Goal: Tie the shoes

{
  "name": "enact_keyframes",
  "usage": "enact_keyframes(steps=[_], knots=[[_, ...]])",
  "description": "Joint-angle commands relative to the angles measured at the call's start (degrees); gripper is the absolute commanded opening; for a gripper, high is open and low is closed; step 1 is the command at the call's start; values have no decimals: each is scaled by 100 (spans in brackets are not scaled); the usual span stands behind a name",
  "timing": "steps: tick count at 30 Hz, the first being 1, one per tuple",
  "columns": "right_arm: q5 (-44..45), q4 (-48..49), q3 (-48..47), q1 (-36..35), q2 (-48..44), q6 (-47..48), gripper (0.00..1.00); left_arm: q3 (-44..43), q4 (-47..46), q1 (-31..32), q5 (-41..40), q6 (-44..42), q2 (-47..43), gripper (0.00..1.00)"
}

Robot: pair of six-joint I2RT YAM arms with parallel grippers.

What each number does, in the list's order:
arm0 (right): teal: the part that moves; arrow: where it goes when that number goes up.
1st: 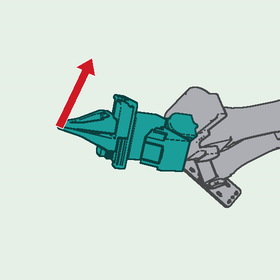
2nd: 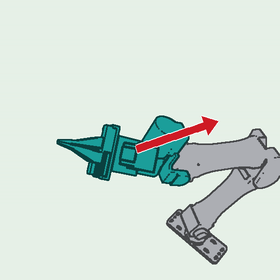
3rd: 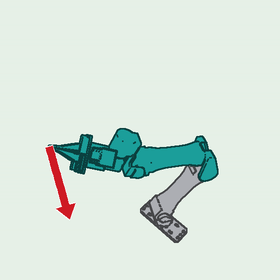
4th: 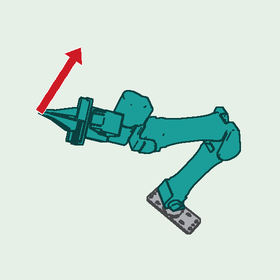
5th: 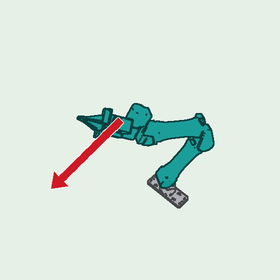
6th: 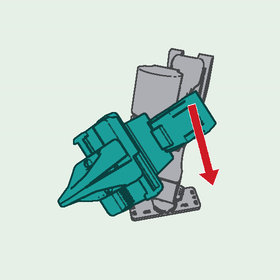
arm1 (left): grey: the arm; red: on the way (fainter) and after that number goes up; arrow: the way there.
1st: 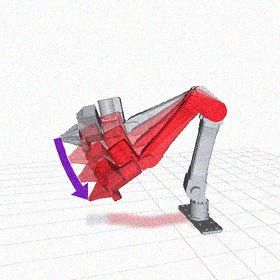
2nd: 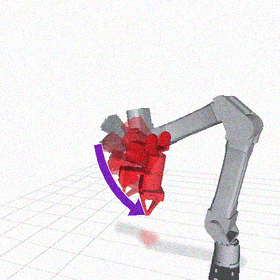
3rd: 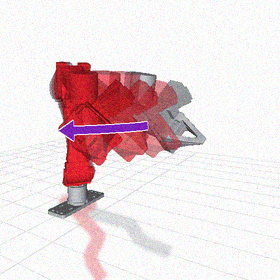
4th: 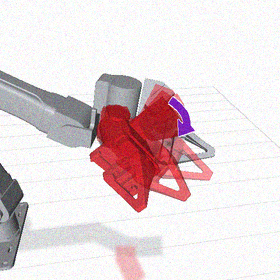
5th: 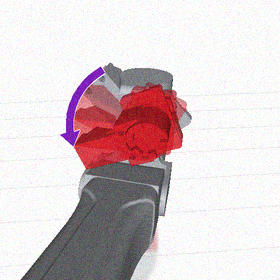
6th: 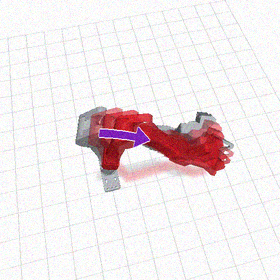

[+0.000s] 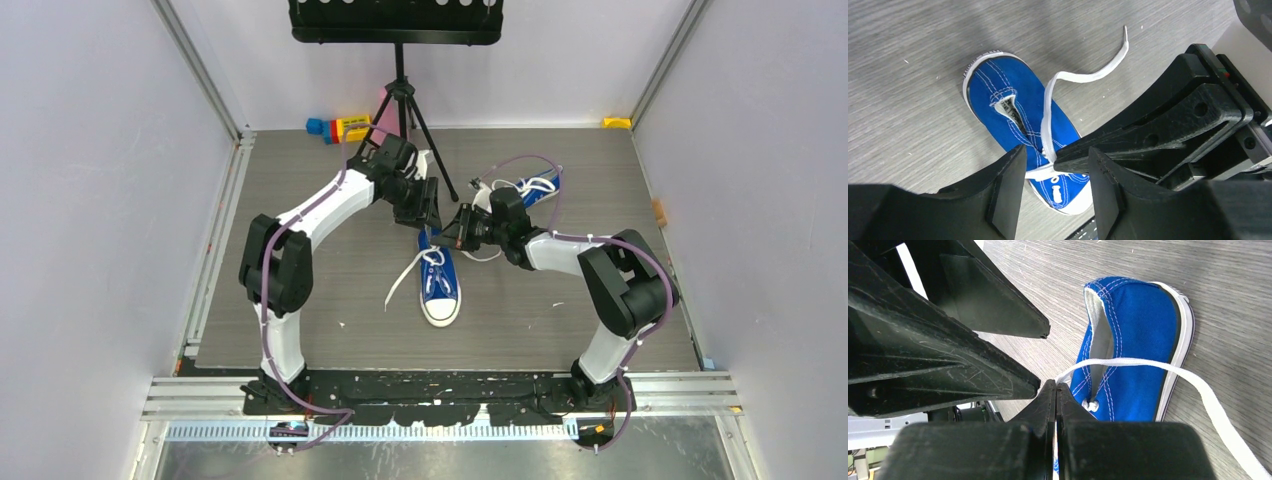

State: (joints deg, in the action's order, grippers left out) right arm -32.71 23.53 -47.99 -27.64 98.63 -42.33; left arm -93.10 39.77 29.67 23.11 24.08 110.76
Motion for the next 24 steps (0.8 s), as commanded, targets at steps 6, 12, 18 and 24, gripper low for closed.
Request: enact_keyframes(steps=[6,12,18,24], knots=[[-104,218,-27,-31,-276,137,0,-798,780,42,263,94,547,44],[-122,223,-29,-57,-278,145,0,-1047,857,87,231,173,1017,46],[-119,196,-31,-60,-267,158,0,-1127,873,153,337,185,1183,35],[-122,181,-27,-53,-277,172,0,-1198,900,145,315,179,1238,15]])
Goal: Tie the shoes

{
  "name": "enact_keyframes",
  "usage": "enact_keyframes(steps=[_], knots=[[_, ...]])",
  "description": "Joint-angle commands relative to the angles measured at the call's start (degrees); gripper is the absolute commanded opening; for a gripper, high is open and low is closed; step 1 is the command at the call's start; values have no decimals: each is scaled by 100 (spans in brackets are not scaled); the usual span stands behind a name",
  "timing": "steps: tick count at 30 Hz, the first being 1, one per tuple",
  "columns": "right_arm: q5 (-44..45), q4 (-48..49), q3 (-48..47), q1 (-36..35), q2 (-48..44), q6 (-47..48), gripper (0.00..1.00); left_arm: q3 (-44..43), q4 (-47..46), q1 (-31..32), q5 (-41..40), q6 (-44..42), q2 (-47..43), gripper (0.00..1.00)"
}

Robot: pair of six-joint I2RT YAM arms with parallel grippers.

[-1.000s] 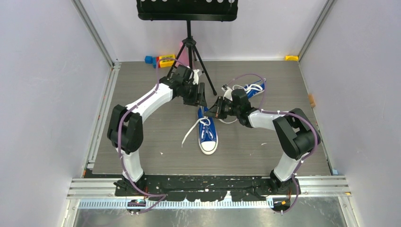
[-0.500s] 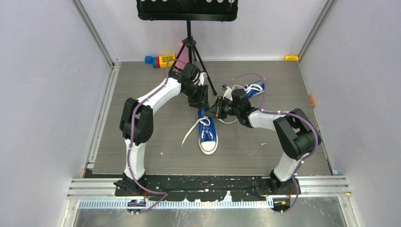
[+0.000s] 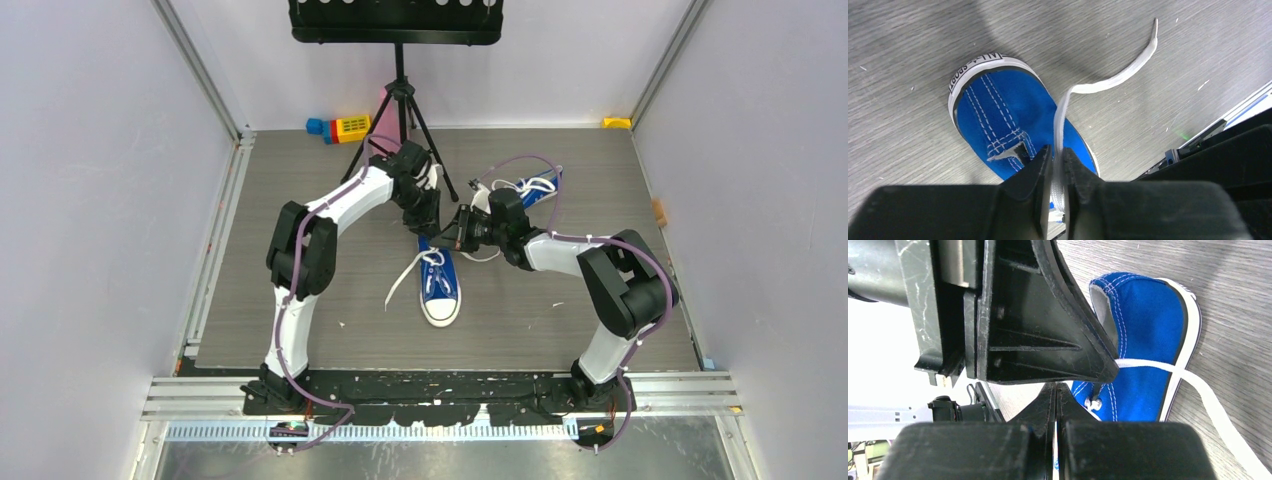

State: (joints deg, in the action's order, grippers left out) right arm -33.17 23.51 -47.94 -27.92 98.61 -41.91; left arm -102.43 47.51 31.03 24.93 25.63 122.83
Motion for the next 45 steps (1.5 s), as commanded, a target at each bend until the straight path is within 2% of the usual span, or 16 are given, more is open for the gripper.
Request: enact_keyframes(steps=[1,2,8,9,10,12,19,21,30,36,45], knots=[[-68,176,-23,-29,-280,135,0,-278,163,2,110,13,27,10],[-55,166,-14,-29,-298,139,0,-283,196,-4,68,2,-8,7],[2,128,32,-29,-358,161,0,230,50,-179,-152,-24,-565,4],[3,128,40,-28,-365,163,0,350,9,-223,-201,-27,-684,5],[11,123,54,327,-377,165,0,480,-28,-271,-241,-23,-797,6],[20,119,55,-24,-394,180,0,723,-100,-349,-269,-28,-1007,9],[4,101,40,-29,-361,192,0,1363,-366,-430,-206,31,-1502,13],[-37,117,31,-29,-343,192,0,1464,-485,-431,-150,55,-1564,18],[-197,168,-67,-29,-259,192,1,1296,-735,-413,172,280,-1357,18],[-137,84,-92,-29,-241,201,0,1128,-502,-413,-385,136,-1200,41],[-120,71,-85,-29,-245,192,0,754,-654,-309,-438,-538,-944,43]])
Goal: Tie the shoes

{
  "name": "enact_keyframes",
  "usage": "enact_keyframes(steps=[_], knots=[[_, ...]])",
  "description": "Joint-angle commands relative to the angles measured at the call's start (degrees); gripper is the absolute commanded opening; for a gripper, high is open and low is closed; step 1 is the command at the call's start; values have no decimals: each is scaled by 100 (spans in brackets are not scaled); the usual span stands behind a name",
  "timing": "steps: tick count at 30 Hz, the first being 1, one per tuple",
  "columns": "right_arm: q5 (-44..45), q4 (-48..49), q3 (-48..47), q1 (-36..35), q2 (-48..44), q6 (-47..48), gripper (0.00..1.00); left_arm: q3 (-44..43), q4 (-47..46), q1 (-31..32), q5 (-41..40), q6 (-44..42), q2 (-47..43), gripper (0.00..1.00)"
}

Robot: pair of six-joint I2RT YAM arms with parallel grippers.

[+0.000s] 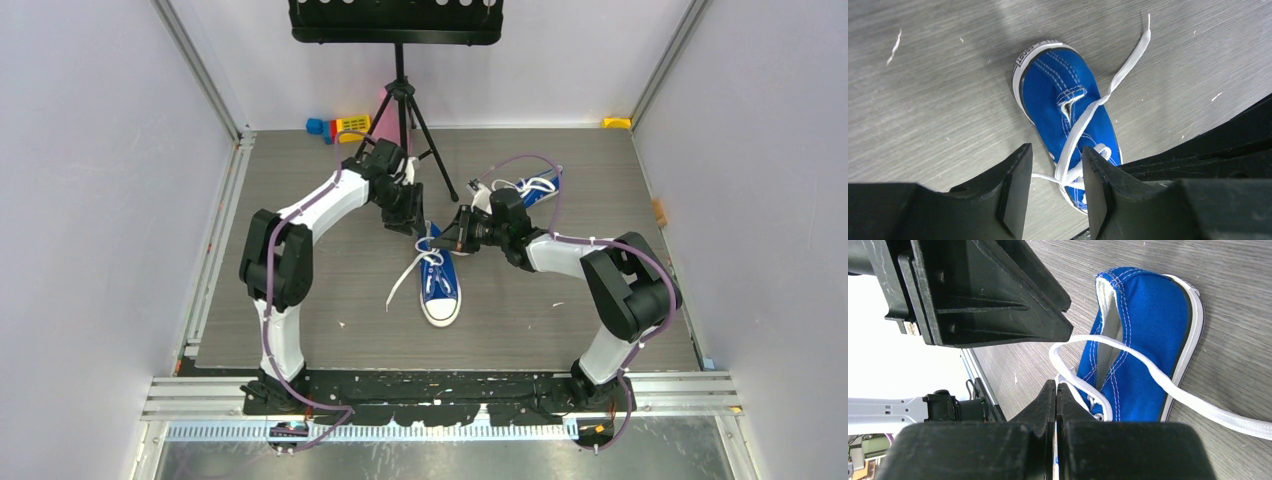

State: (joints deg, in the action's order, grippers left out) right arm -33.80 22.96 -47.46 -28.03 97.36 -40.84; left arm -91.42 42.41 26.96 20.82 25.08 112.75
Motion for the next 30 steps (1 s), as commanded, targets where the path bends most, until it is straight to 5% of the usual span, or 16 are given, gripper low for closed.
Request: enact_keyframes(steps=[1,18,25,30], knots=[[-56,129,-140,-18,-118,85,0,-391,-151,142,-84,-598,97,44],[-39,68,-171,-18,-84,98,0,-957,969,398,-571,-887,517,39],[-39,55,-193,-18,-72,85,0,-836,954,389,-749,-767,300,16],[-31,34,-202,-18,-81,81,0,-649,765,380,-685,-629,55,15]])
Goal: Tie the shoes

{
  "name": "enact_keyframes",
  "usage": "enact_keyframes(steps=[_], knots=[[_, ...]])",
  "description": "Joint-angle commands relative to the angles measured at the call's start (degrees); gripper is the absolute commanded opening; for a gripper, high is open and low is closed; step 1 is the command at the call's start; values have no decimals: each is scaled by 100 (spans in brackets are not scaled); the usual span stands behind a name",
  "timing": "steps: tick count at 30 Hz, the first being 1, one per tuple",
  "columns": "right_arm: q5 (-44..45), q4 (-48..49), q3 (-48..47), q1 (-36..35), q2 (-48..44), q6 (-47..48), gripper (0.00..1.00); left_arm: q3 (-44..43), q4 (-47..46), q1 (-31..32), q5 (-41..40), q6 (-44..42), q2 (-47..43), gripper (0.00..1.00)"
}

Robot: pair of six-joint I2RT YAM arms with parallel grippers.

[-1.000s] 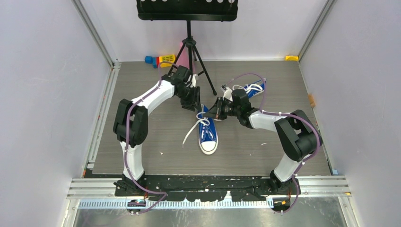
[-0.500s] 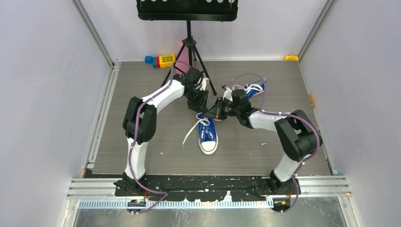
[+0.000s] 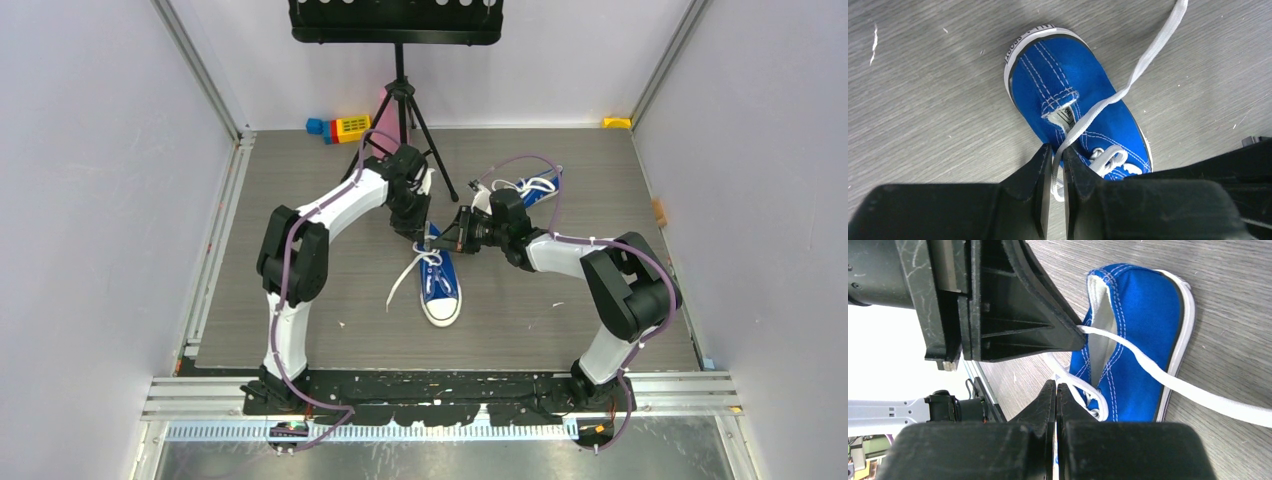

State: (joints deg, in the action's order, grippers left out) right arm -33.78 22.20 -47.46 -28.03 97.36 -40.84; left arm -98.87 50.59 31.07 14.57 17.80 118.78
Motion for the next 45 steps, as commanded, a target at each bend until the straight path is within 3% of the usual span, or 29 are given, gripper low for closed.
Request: enact_keyframes(steps=[1,10,26,45], knots=[[-17,103,-202,-18,-78,84,0,141,-88,-31,-59,127,-620,15],[-157,156,-385,-18,30,13,0,603,-546,-66,254,525,-1122,13],[-282,677,-290,-18,239,286,5,-82,-232,-75,319,806,-551,6],[-242,858,-121,-53,278,747,25,-486,129,-120,385,883,-266,4]])
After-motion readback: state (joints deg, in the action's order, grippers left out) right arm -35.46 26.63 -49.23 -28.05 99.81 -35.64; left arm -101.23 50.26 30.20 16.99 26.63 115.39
